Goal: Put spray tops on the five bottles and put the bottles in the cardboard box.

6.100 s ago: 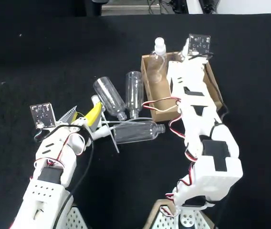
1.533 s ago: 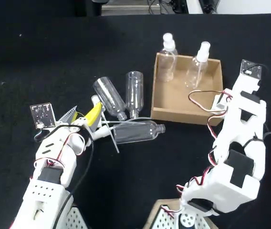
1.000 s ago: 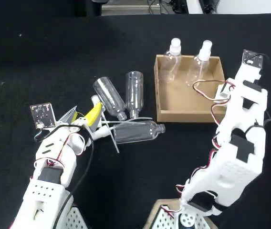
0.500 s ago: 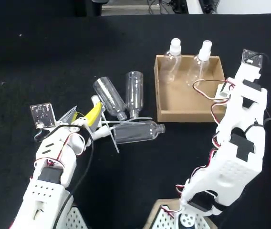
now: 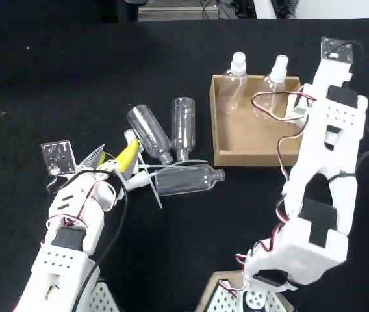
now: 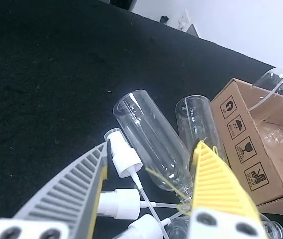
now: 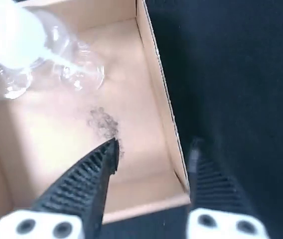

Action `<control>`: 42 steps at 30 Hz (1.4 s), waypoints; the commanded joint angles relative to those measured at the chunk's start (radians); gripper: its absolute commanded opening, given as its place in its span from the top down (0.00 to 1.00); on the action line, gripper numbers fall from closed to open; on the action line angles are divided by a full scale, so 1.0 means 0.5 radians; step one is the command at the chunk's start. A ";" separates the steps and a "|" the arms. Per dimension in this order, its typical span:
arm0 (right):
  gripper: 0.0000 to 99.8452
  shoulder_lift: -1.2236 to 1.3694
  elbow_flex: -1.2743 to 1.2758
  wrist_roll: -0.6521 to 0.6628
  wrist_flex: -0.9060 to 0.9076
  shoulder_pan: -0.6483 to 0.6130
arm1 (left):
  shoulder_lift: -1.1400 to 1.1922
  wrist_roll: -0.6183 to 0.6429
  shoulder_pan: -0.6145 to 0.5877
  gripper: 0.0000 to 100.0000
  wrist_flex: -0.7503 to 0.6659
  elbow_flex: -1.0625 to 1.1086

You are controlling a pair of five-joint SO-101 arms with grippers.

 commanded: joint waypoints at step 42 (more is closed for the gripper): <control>0.99 -0.594 1.784 -0.516 -2.019 0.052 | -0.034 -0.126 0.023 0.73 -0.049 -0.057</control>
